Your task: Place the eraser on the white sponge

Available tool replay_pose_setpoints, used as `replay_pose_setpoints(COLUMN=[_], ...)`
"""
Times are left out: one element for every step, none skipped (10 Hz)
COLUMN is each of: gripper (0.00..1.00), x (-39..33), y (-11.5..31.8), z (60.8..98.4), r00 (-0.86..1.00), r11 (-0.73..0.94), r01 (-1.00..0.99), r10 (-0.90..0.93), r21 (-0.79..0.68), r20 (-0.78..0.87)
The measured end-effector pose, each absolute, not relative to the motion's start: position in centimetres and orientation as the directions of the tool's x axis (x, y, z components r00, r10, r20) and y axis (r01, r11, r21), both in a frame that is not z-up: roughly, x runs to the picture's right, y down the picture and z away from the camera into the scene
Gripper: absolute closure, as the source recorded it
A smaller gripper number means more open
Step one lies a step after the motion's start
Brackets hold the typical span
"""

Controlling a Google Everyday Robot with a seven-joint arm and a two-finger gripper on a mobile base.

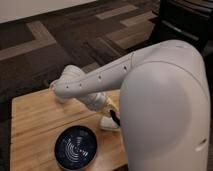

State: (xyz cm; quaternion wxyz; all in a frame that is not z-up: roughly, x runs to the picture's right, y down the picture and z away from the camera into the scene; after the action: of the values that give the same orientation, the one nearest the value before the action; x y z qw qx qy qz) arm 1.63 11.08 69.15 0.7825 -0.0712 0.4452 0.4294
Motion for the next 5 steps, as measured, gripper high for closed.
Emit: replay_pose_setpoints(gripper=[1.00, 1.00, 1.00, 1.00, 1.00], x=[0.5, -0.1, -0.5, -1.1, -1.6], y=[10.7, 10.9, 11.1, 11.7, 12.1], z=[69.8, 70.4, 70.7, 71.2, 71.4], r00=[0.260, 0.272, 0.279, 0.288, 0.293], r11=[0.635, 0.644, 0.649, 0.656, 0.661], r01=[-0.728, -0.724, -0.722, -0.719, -0.718], r10=[0.605, 0.597, 0.590, 0.580, 0.571], r21=[0.259, 0.248, 0.240, 0.228, 0.217], r20=[-0.753, -0.755, -0.758, -0.762, -0.767])
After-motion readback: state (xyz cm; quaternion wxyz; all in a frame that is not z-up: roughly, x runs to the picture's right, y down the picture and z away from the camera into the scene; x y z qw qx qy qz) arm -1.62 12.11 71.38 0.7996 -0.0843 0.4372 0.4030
